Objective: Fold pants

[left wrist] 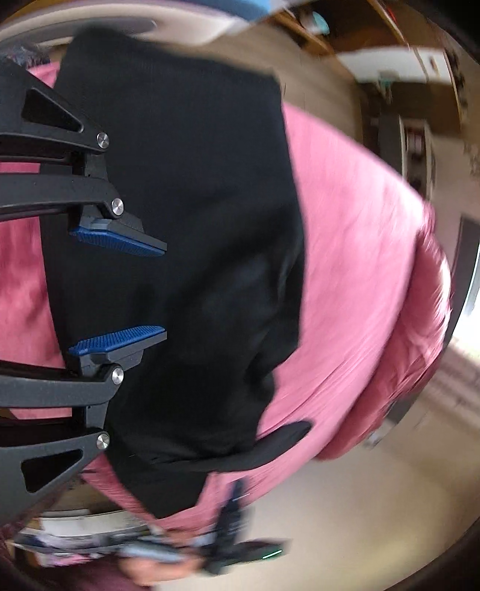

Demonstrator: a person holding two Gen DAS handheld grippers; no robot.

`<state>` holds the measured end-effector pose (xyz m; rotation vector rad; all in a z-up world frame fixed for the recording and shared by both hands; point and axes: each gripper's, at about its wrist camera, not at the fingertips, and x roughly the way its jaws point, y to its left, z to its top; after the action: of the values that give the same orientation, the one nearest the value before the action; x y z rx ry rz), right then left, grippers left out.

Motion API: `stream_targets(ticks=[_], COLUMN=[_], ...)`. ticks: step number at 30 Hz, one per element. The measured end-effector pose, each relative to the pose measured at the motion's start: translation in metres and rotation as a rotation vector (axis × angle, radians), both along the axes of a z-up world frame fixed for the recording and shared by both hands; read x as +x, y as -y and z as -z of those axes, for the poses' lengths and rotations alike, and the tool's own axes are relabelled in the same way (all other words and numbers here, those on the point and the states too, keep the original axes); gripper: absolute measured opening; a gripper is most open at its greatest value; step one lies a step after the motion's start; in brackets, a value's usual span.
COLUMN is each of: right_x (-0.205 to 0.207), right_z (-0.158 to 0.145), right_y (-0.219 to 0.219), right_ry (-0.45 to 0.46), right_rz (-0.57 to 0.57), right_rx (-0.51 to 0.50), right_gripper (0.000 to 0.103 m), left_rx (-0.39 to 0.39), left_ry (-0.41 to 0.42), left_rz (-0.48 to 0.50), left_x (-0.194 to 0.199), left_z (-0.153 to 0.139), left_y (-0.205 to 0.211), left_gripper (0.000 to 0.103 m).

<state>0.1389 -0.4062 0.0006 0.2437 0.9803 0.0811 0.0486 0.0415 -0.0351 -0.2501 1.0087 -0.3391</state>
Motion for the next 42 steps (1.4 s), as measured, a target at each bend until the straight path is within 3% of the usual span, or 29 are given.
stream_targets(ticks=[3, 5, 11, 18, 19, 20, 21, 23, 27, 34, 39, 42], right_x=[0.048, 0.081, 0.170, 0.222, 0.223, 0.223, 0.223, 0.216, 0.181, 0.074, -0.017, -0.064], right_z=[-0.001, 0.002, 0.021, 0.060, 0.060, 0.060, 0.058, 0.049, 0.012, -0.057, -0.080, -0.075], right_y=[0.001, 0.001, -0.002, 0.017, 0.018, 0.018, 0.020, 0.033, 0.059, 0.126, 0.169, 0.196], right_ry=[-0.013, -0.028, -0.107, -0.239, -0.233, -0.235, -0.229, -0.205, -0.084, 0.128, 0.218, 0.241], right_rz=[0.048, 0.085, 0.135, 0.182, 0.179, 0.172, 0.160, 0.166, 0.189, 0.278, 0.385, 0.464], right_rx=[-0.031, -0.062, -0.217, -0.246, -0.258, -0.272, -0.266, -0.226, -0.129, 0.076, 0.185, 0.248], right_gripper=[0.035, 0.049, 0.049, 0.052, 0.041, 0.022, 0.014, 0.006, 0.006, 0.006, 0.006, 0.006], left_rx=[0.029, 0.037, 0.054, 0.054, 0.058, 0.060, 0.057, 0.059, 0.062, 0.057, 0.080, 0.102], left_ry=[-0.020, -0.036, -0.071, -0.077, -0.074, -0.074, -0.076, -0.078, -0.055, -0.008, 0.024, 0.033], left_rz=[0.072, 0.111, 0.132, 0.132, 0.136, 0.139, 0.140, 0.144, 0.173, 0.250, 0.326, 0.368], left_x=[-0.001, -0.008, -0.006, -0.004, -0.004, -0.002, -0.002, -0.001, -0.002, -0.006, -0.013, -0.019], left_z=[0.007, 0.015, 0.026, 0.028, 0.027, 0.026, 0.025, 0.024, 0.016, 0.003, -0.005, -0.009], left_y=[0.019, 0.021, 0.024, 0.027, 0.028, 0.031, 0.030, 0.032, 0.042, 0.069, 0.092, 0.105], left_gripper=[0.040, 0.040, 0.040, 0.040, 0.040, 0.040, 0.040, 0.040, 0.040, 0.040, 0.040, 0.040])
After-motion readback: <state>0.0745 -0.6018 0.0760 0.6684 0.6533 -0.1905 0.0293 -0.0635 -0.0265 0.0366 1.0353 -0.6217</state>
